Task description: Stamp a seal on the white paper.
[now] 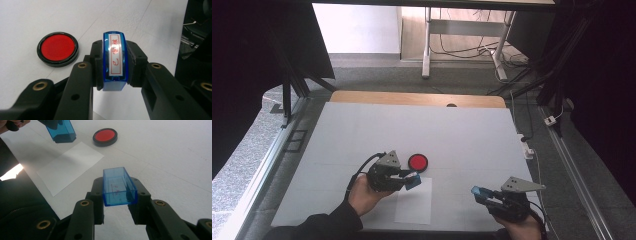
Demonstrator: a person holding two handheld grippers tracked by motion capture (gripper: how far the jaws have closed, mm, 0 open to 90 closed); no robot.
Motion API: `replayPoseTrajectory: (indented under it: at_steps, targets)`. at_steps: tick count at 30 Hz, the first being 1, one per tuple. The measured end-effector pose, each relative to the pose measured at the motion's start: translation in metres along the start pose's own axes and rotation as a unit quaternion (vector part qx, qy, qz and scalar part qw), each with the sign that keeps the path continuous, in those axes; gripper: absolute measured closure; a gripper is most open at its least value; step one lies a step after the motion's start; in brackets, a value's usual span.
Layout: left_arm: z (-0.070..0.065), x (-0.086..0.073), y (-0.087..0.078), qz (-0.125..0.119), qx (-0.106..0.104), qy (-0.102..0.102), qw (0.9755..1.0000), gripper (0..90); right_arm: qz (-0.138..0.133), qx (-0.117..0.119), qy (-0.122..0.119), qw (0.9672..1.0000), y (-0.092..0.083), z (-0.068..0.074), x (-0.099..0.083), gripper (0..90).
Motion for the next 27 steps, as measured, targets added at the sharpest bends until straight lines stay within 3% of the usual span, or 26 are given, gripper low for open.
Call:
replayPoseTrajectory:
  at_steps: [15, 27]
  targets:
    - [0.004, -0.014, 0.019, 0.017, 0.005, -0.008, 0.9998, 70.3, 0.010, 0.001, -0.016, 0.9998, 0.002, 0.003, -0.001, 68.4]
    - [0.002, -0.019, 0.031, 0.031, 0.008, -0.001, 0.9995, 70.3, 0.010, 0.001, -0.016, 0.9998, 0.002, 0.003, -0.001, 68.4]
Point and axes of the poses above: each handheld gripper's, and its own axes: y roughly forward along the jaws, x roughly out of its top, z roughly to its left, the point moved 8 cm from there along y, roughly forward along the jaws, and after that the axes turned 4 degrees about -y, right-handed, at the moved point
